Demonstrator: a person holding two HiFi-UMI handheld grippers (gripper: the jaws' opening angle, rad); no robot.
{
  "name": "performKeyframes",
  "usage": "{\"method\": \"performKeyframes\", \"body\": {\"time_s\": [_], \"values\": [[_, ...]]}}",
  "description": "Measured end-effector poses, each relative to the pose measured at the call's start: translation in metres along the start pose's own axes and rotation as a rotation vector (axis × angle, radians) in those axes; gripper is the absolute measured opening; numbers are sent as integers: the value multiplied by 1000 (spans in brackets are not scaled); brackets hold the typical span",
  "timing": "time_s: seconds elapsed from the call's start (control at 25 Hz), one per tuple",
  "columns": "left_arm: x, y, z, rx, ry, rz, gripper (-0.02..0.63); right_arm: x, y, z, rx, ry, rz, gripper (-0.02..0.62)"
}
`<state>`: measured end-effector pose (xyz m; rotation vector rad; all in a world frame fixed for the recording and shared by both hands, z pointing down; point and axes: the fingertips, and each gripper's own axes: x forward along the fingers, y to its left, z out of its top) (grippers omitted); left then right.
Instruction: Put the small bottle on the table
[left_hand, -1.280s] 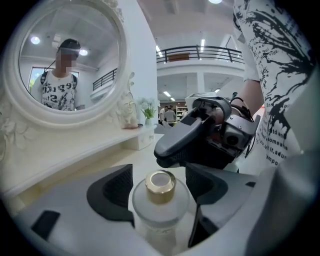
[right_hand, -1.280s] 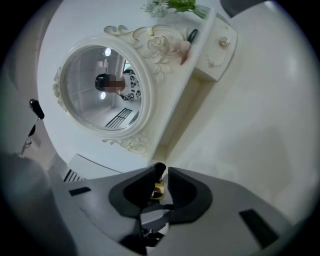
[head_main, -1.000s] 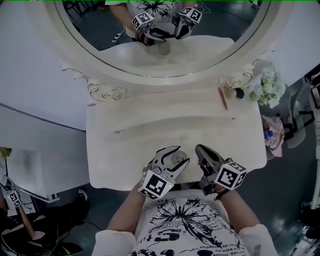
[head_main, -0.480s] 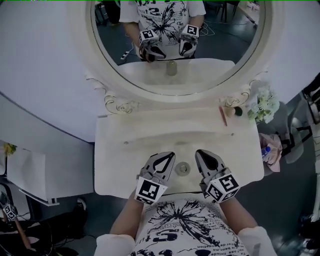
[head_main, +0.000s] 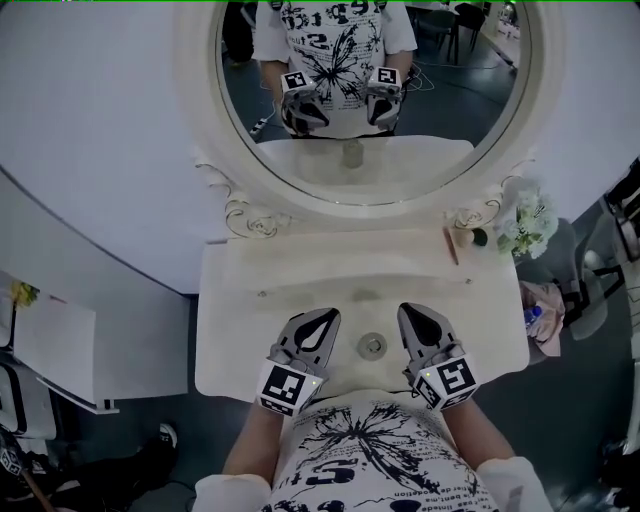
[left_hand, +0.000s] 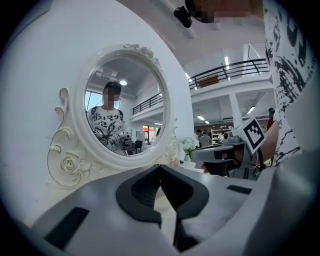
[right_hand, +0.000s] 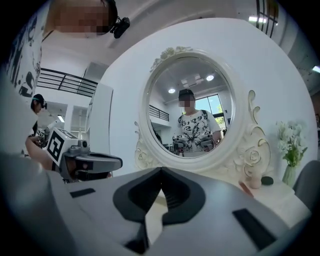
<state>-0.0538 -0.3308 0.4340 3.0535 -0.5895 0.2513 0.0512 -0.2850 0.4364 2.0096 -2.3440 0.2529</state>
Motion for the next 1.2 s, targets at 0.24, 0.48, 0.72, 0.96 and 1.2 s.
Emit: {"method": "performKeyframes", "body": {"time_s": [0.24,0.48,0.72,0.96,1.2], "values": [[-2,5,3,-8,-15,21,20,1,16,-5,-90,39,48,17],[-3,1,5,-4,-25,14,20,-2,21,-11,-89,53,55,17],[-6,-5,5,-10,-35,1,20,-7,24,-16,-67,65,53,17],[-5,-13,-1,27,-25,9,20,-12,24,-20,-68,71,37,17],[-7,-15,-6,30,16,13,20,-15,25,-21,-65,71,43,17]]}}
